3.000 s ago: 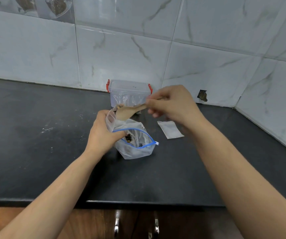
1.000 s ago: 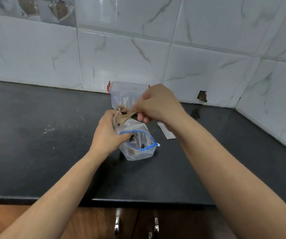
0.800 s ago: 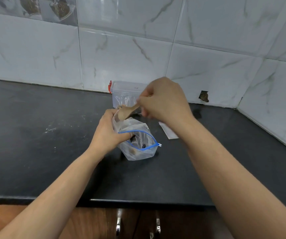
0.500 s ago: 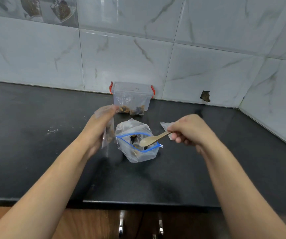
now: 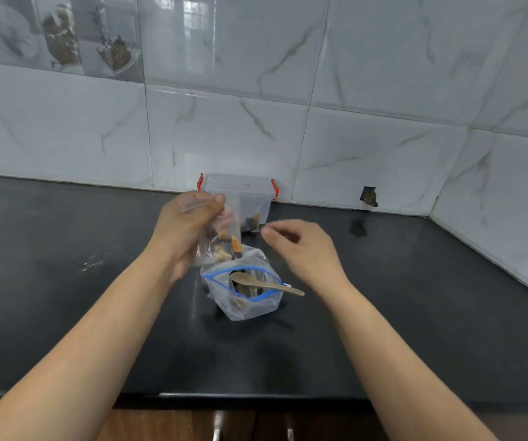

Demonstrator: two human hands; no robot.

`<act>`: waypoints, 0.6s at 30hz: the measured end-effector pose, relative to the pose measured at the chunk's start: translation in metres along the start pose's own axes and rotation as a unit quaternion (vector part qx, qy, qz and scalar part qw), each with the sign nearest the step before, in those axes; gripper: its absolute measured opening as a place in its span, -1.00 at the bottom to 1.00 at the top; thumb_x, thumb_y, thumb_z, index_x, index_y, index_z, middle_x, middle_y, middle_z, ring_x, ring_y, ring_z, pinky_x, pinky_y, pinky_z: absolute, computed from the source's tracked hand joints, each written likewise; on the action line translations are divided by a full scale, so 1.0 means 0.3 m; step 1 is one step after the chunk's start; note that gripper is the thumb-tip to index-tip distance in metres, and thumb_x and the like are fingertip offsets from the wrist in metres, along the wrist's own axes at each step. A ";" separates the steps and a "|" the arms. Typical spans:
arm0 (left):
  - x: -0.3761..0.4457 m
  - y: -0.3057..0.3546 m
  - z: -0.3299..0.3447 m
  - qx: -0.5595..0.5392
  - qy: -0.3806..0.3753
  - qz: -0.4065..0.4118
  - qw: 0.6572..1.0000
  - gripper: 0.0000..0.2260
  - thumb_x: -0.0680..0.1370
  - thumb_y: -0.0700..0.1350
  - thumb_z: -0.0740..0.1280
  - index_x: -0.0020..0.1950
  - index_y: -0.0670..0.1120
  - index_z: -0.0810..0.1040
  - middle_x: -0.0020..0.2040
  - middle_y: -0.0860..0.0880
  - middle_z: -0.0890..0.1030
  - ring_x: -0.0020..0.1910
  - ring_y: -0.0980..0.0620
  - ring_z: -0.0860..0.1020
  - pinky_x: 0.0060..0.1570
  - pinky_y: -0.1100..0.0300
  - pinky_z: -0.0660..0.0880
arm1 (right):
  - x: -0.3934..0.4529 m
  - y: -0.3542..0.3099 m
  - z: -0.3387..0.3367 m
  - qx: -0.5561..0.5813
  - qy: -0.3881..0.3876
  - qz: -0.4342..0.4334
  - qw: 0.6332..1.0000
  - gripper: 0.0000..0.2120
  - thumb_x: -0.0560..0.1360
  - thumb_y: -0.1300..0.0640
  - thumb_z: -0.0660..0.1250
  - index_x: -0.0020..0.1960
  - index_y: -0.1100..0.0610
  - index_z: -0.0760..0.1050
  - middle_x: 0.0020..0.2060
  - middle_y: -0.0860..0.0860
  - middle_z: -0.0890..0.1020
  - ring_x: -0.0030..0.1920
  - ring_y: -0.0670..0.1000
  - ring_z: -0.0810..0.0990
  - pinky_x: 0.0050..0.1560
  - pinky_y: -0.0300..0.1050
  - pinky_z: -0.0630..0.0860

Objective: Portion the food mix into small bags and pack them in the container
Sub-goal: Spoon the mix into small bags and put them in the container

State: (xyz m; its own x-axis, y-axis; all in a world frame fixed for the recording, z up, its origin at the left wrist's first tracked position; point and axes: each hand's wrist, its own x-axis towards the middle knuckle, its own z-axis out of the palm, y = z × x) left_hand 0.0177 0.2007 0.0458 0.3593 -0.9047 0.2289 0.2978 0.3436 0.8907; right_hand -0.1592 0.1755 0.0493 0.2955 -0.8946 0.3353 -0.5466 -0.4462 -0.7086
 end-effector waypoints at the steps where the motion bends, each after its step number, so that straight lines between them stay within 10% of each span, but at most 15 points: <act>1: -0.004 -0.001 0.020 0.011 -0.021 -0.004 1.000 -0.78 0.39 -0.15 0.42 -0.06 -0.24 0.54 -0.28 -0.11 0.62 -0.38 0.03 0.58 -0.44 0.20 0.53 | 0.017 -0.022 -0.003 0.089 -0.019 0.005 0.996 -0.80 0.53 -0.02 0.32 0.05 0.03 0.65 -0.12 -0.18 0.65 -0.09 -0.23 0.58 -0.05 -0.26 0.49; 6: -0.017 -0.015 0.074 0.059 -0.069 -0.007 0.996 -0.81 0.32 -0.09 0.45 -0.16 -0.16 0.58 -0.25 -0.07 0.65 -0.25 -0.01 0.60 -0.18 0.10 0.56 | 0.054 -0.059 -0.016 0.233 -0.024 0.025 0.972 -0.93 0.51 0.17 0.38 -0.10 0.10 0.64 -0.27 -0.10 0.64 -0.40 -0.36 0.52 -0.43 -0.55 0.35; 18: -0.035 -0.002 0.068 0.119 -0.045 -0.035 0.991 -0.95 0.47 -0.23 0.39 -0.09 -0.18 0.59 -0.10 -0.17 0.63 -0.20 -0.07 0.60 -0.02 -0.03 0.53 | 0.047 -0.011 -0.038 0.301 0.029 0.060 0.951 -0.87 0.45 0.24 0.43 -0.25 0.08 0.63 -0.29 -0.04 0.67 -0.33 -0.26 0.58 -0.37 -0.47 0.40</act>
State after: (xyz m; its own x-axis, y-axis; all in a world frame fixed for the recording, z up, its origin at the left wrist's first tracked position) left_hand -0.0042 0.2047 0.0508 0.2611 -0.9468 0.1882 0.0990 0.2202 0.9704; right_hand -0.1622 0.1642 0.0635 0.2062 -0.9459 0.2505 -0.0210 -0.2602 -0.9653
